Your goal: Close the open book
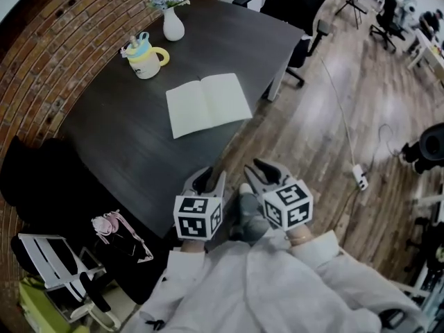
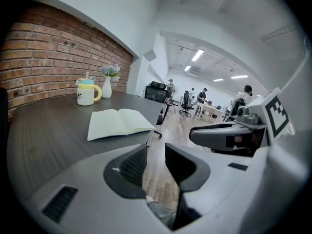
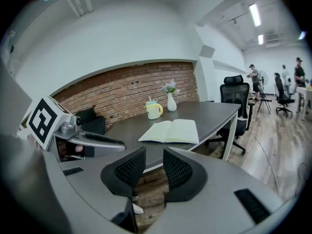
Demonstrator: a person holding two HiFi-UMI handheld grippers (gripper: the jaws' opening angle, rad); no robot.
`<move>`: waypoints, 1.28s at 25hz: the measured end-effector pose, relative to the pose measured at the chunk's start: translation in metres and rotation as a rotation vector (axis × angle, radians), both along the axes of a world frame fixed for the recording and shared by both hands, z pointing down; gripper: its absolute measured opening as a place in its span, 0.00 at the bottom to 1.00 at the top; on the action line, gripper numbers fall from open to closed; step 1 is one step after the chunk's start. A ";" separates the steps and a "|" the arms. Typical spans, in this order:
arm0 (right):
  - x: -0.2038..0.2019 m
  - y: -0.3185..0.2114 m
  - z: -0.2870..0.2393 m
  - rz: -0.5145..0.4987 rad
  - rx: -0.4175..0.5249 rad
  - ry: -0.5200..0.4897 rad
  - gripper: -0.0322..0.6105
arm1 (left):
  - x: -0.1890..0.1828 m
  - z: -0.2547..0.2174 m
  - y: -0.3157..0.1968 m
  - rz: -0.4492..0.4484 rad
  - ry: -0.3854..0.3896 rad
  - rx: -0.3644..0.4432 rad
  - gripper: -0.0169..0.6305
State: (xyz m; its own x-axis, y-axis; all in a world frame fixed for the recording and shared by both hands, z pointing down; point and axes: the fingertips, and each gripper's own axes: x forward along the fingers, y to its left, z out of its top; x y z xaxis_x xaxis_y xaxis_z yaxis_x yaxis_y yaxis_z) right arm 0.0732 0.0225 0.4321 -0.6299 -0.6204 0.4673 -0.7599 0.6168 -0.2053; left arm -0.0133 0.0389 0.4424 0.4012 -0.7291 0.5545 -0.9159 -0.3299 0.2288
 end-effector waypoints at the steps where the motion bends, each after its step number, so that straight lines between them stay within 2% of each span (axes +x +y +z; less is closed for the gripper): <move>1: 0.000 -0.010 -0.002 -0.004 0.012 0.003 0.19 | -0.002 -0.001 -0.010 -0.007 -0.002 0.006 0.18; 7: 0.000 -0.074 -0.018 -0.033 0.066 0.019 0.19 | -0.008 -0.011 -0.069 -0.043 -0.025 0.024 0.18; 14: -0.006 -0.134 -0.032 -0.106 0.095 -0.005 0.19 | -0.007 -0.038 -0.130 -0.094 -0.016 0.120 0.18; 25: -0.010 -0.197 -0.032 -0.209 0.097 -0.005 0.19 | -0.005 -0.026 -0.186 -0.148 -0.050 0.090 0.18; 32: -0.010 -0.211 -0.021 -0.219 0.074 -0.012 0.19 | -0.010 -0.017 -0.196 -0.158 -0.087 0.091 0.18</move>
